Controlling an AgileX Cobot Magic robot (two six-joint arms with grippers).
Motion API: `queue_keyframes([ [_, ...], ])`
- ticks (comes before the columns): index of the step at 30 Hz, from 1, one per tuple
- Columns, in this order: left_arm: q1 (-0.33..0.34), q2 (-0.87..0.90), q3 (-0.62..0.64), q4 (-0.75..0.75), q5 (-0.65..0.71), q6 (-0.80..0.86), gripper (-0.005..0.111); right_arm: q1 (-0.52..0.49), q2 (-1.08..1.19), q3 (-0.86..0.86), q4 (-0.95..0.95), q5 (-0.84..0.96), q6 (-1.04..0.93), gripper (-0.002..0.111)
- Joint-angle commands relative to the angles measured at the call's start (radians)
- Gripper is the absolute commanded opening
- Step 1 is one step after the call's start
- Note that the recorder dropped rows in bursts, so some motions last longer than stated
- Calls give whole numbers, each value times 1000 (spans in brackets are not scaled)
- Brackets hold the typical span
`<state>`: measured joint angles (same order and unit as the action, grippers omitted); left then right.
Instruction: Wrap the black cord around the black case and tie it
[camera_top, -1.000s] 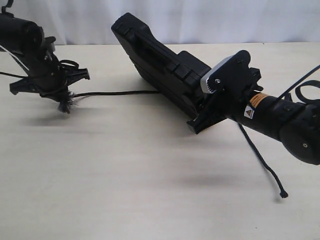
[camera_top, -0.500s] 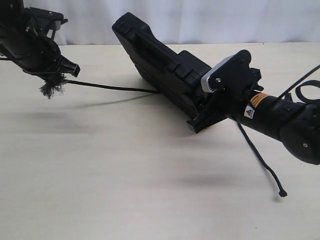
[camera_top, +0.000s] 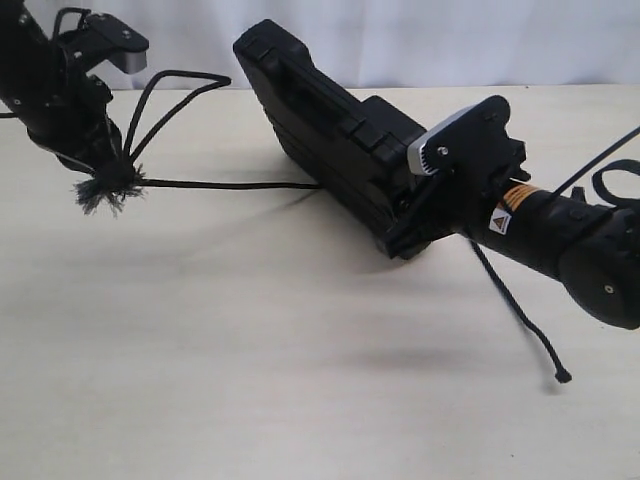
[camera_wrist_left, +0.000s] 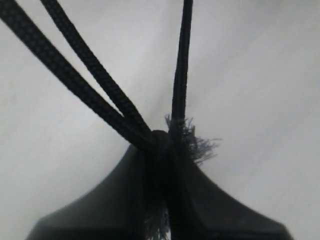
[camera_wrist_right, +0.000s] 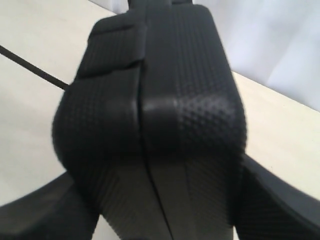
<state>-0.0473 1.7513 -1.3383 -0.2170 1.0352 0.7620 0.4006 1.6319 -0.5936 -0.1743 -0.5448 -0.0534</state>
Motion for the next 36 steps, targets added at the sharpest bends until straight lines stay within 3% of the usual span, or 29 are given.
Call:
queue_keyframes([
  [1, 0, -79, 28, -97, 35, 108, 0, -3, 10, 13, 66, 76, 44, 4],
  [7, -18, -139, 83, -170, 64, 231, 0, -3, 10, 13, 81, 72, 44, 4],
  [18, -205, -128, 129, -161, -75, 262, 0, -3, 10, 13, 81, 68, 46, 4],
  [27, -210, -61, 129, -170, -79, 246, 0, -3, 10, 13, 81, 68, 46, 4],
  [36, -210, -46, 127, -191, -200, 227, 0, -3, 10, 13, 81, 68, 46, 4],
])
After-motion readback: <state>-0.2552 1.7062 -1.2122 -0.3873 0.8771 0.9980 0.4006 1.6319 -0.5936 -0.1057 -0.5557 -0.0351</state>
